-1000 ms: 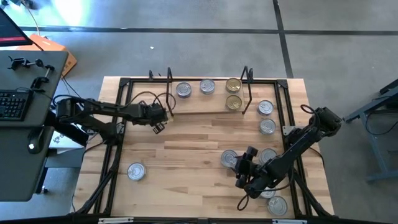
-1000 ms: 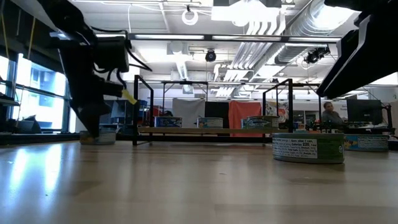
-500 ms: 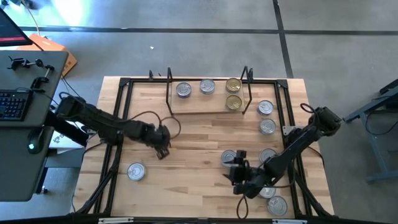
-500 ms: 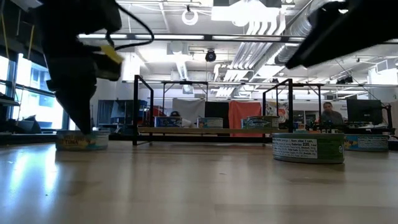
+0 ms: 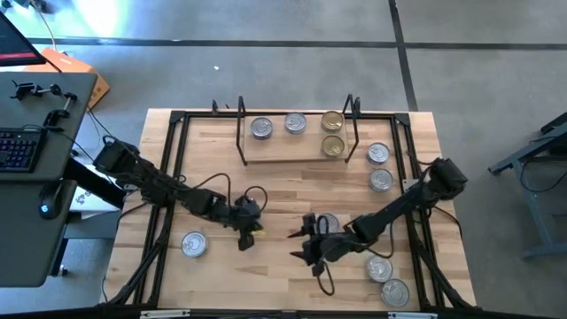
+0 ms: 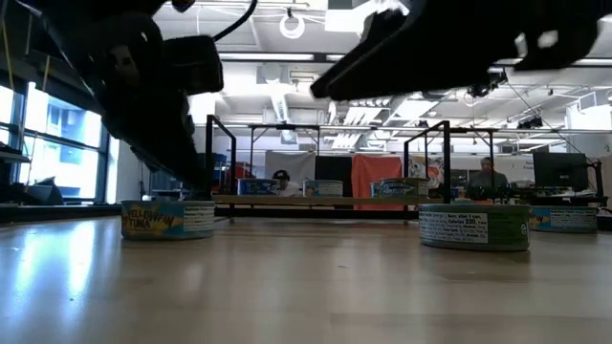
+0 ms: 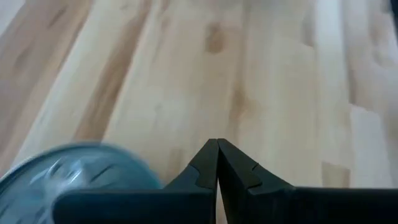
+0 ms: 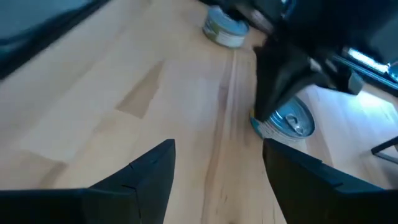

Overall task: Stack canned seafood by type on shelf
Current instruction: Put the light blue tuna can on the shelf and align it with the other light blue tuna can

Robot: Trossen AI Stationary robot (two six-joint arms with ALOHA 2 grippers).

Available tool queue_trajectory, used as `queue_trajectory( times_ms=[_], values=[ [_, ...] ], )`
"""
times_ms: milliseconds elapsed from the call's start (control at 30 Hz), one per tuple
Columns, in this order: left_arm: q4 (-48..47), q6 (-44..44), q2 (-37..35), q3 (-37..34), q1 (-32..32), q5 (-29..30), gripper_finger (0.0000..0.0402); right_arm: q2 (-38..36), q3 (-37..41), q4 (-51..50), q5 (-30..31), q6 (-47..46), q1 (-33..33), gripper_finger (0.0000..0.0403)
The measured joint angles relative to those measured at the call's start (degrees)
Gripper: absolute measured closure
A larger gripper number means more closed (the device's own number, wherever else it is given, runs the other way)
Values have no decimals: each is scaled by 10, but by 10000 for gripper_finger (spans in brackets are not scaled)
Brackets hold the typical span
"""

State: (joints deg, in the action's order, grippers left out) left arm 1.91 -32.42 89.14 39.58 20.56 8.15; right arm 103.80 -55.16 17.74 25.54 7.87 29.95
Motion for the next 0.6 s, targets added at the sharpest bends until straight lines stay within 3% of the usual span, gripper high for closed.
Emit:
queue_trajectory(
  times_ms=[100, 367, 500, 600],
  values=[
    [-42, 54, -9, 38, 20, 9, 401, 10, 0, 5, 0, 1, -8, 165],
    [-270, 150, -18, 148, 112, 194, 397, 12, 0, 4, -1, -35, -7, 164],
    [-288, 186, -17, 130, 134, 207, 358, 12, 0, -5, 0, -44, -7, 164],
    [-284, 166, -17, 106, 134, 212, 309, 12, 0, -6, 0, -40, -7, 164]
  ],
)
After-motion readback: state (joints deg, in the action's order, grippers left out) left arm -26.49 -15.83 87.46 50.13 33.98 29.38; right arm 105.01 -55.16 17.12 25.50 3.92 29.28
